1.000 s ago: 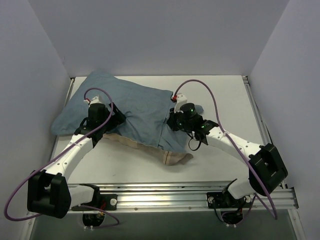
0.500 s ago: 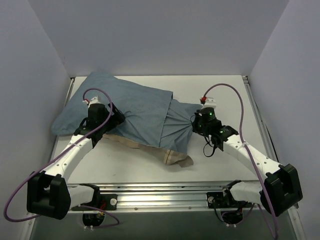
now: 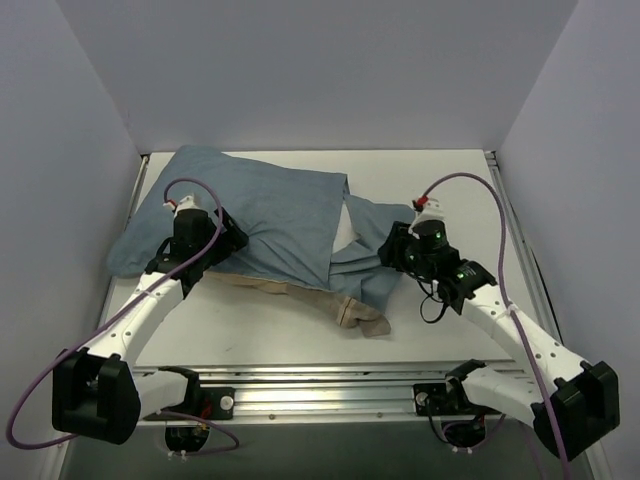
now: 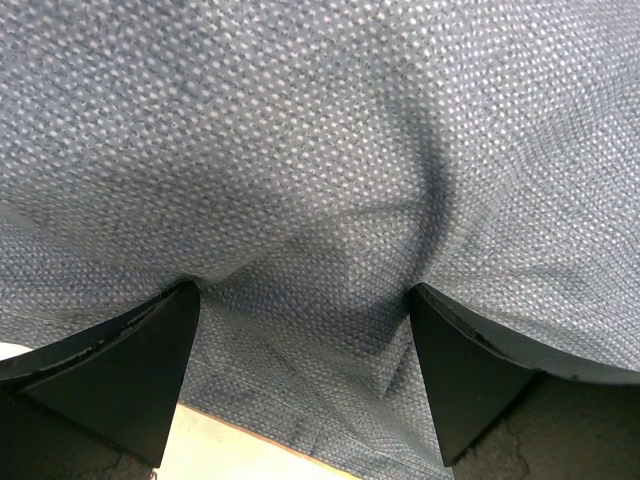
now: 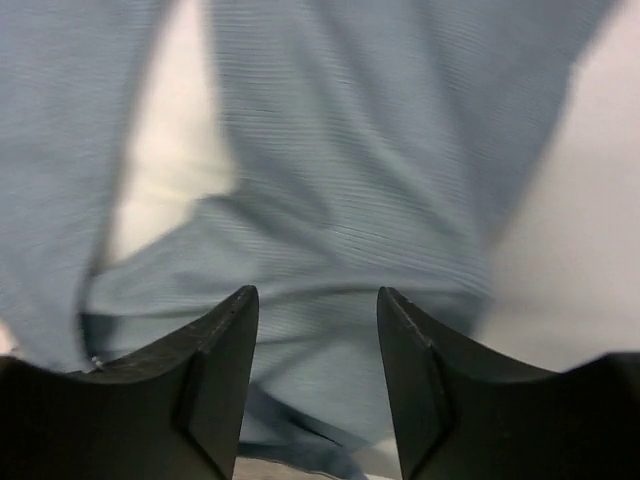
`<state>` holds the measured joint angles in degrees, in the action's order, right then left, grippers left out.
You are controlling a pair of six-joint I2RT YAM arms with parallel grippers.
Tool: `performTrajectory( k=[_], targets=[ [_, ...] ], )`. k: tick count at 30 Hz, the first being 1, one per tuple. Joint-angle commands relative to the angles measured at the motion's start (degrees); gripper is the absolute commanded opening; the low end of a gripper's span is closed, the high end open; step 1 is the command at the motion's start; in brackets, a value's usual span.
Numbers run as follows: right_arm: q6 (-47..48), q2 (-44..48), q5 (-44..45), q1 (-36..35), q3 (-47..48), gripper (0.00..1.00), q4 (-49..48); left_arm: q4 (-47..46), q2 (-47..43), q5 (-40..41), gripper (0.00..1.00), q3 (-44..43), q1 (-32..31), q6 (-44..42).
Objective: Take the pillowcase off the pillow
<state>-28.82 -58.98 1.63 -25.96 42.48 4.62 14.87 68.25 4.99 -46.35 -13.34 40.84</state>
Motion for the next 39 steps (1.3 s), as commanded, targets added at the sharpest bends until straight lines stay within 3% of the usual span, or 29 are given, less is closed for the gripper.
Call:
performTrajectory(
  k=[1,4,10,12,15,18,20,23,28,31,36,39],
  targets=[
    [4.64,-5.25,-3.48,-6.63,7.16,0.48,-6.20,1.39,-0.66,-1.12,0.94,0.29,0.42,-1.73],
    [5.44,-10.88,-3.39,-7.53,11.57,0.55,-8.30,1.39,-0.84,-1.22,0.94,0.29,0.34,-1.73],
    [4.83,-19.58,0.66,-7.53,13.42,0.57,-12.08,1.74,-1.36,-0.86,0.94,0.21,0.25,-1.38],
    [4.47,-21.95,1.53,-7.36,12.02,0.54,-13.41,1.82,-1.36,-0.69,0.94,0.38,0.34,-1.12],
    [2.37,-23.63,5.04,-5.78,7.81,0.40,-12.63,1.39,-1.28,-0.51,0.94,0.91,0.42,-0.24],
    [-2.37,-21.63,8.21,-0.79,0.96,0.29,-10.78,0.86,-1.19,-0.16,0.94,1.35,0.51,0.29],
    [-4.74,-19.17,8.57,2.47,-5.00,0.28,-9.11,0.51,-1.19,0.28,0.94,1.61,0.51,0.47],
    [-6.07,-12.76,8.84,7.31,-10.55,0.32,-6.56,0.25,-0.92,0.54,0.94,1.87,0.69,0.64],
    [-4.50,-11.33,-1.85,8.99,-11.37,0.40,-8.83,0.60,-1.10,-1.21,0.94,0.38,0.25,-1.37],
    [-2.39,-9.93,-6.72,7.07,-8.39,0.46,-10.77,1.30,-2.24,-2.09,0.94,-2.60,-2.29,-5.14],
    [1.83,-7.03,-4.62,1.88,-0.84,0.57,-9.37,1.47,-2.51,2.72,0.94,-11.29,-15.46,-14.55],
    [4.29,-7.99,-7.07,0.56,1.11,0.59,-10.24,1.21,0.91,5.89,0.94,-17.10,-23.55,-19.56]
  ],
)
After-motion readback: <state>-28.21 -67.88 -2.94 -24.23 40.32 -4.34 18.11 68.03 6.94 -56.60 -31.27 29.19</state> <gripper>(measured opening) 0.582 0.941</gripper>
